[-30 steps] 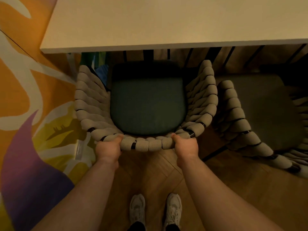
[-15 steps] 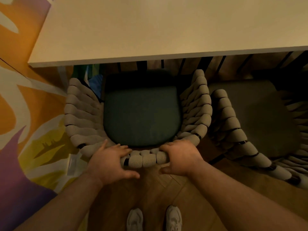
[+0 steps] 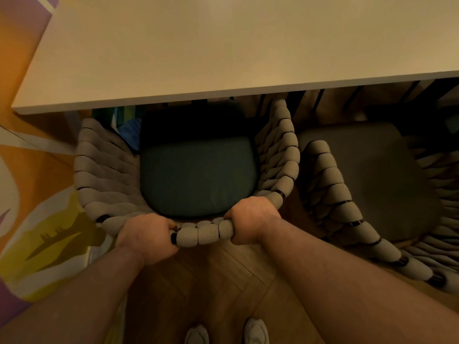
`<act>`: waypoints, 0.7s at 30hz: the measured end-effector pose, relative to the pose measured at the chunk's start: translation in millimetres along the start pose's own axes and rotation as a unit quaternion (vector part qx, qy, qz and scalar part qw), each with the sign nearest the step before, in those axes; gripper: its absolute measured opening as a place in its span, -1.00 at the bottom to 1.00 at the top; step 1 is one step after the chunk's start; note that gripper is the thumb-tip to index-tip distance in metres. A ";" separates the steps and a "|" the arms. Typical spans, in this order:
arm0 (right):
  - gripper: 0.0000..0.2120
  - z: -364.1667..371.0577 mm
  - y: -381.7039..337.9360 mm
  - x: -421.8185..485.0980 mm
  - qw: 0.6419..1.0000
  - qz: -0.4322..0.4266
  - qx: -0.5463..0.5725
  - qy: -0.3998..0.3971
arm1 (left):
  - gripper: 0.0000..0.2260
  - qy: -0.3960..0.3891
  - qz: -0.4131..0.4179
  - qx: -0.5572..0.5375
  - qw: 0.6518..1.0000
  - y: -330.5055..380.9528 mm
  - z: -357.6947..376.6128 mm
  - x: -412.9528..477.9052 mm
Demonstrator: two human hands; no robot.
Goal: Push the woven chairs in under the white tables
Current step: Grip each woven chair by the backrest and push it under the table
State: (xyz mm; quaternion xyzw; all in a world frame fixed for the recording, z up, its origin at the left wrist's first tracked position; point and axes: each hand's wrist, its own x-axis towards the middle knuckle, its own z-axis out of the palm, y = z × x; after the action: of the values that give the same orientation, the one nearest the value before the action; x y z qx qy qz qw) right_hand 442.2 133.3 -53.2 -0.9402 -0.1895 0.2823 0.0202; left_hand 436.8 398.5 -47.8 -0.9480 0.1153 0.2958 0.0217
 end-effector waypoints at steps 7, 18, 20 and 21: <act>-0.81 -2.2 0.6 5.7 1.000 0.005 0.001 0.011 | -0.63 0.002 -0.010 0.007 1.000 -2.2 -2.9 5.0; -0.80 -4.1 -5.4 -7.8 0.998 0.007 0.012 0.054 | -0.74 0.009 -0.046 0.000 0.999 -0.7 0.0 5.3; -0.76 -2.0 -8.6 -18.7 0.996 0.012 0.019 0.086 | -0.76 0.007 -0.051 0.014 0.999 6.0 -0.1 4.0; -0.72 -0.3 -9.7 -26.6 0.994 0.015 0.032 0.101 | -0.77 0.008 -0.061 0.018 0.998 11.6 -1.3 2.2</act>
State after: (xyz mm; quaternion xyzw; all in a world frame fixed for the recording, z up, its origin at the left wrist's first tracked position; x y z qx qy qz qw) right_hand 418.6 132.6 -37.7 -0.9655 -0.1635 0.1920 0.0655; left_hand 436.6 386.6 -47.7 -0.9552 0.0628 0.2838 0.0554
